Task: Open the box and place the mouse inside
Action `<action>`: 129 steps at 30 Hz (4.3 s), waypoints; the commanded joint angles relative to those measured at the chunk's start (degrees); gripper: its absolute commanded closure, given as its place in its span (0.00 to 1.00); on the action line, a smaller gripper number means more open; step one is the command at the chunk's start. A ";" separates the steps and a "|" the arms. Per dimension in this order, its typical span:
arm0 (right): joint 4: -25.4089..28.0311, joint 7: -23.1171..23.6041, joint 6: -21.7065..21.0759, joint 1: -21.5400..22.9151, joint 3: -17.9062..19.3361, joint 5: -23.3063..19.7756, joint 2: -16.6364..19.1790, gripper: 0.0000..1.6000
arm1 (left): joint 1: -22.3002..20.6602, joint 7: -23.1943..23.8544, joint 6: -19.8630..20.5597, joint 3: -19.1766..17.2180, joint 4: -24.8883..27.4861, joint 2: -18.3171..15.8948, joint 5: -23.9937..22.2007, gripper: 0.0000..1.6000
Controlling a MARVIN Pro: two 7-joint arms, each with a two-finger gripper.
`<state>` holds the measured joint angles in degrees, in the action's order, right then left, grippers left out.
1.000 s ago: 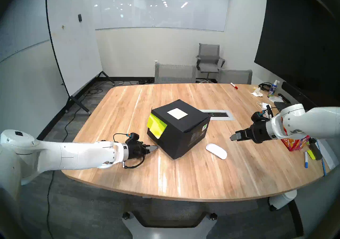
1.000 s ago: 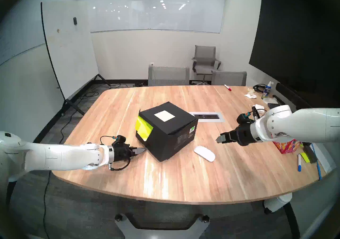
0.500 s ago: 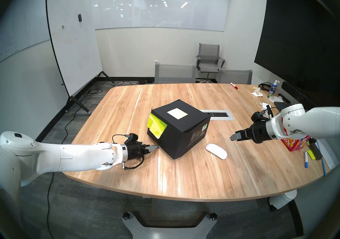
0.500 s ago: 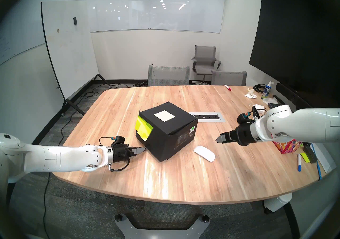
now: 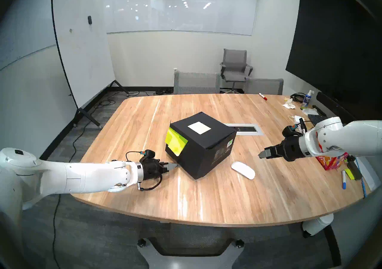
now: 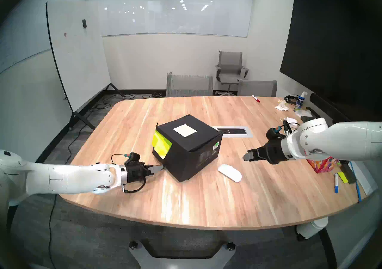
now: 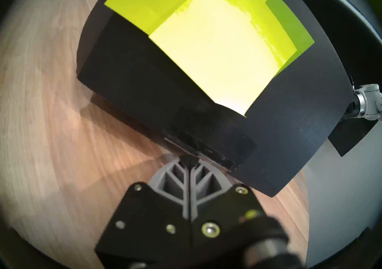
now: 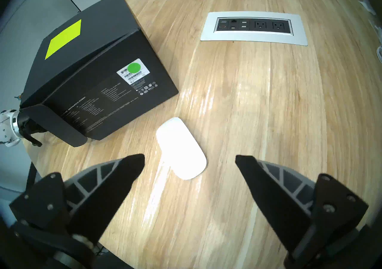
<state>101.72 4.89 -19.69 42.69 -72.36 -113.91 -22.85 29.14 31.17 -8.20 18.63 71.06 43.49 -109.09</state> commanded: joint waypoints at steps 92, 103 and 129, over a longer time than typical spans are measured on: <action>0.14 -0.13 0.04 0.80 0.43 0.12 -0.05 0.00 | 2.17 -5.84 -6.15 -3.43 -0.22 2.54 0.31 1.00; 0.13 -0.12 0.04 0.78 0.43 0.11 -0.07 0.00 | 1.34 -5.17 -5.63 -3.57 2.35 0.60 -0.46 1.00; 0.12 -0.10 0.05 0.77 0.43 0.11 -0.08 0.00 | 0.10 -5.46 -4.30 -4.04 4.81 -0.80 -1.35 1.00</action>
<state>101.72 4.89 -19.69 42.69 -72.36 -113.91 -22.85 30.83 25.67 -12.13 15.90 74.65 42.73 -110.17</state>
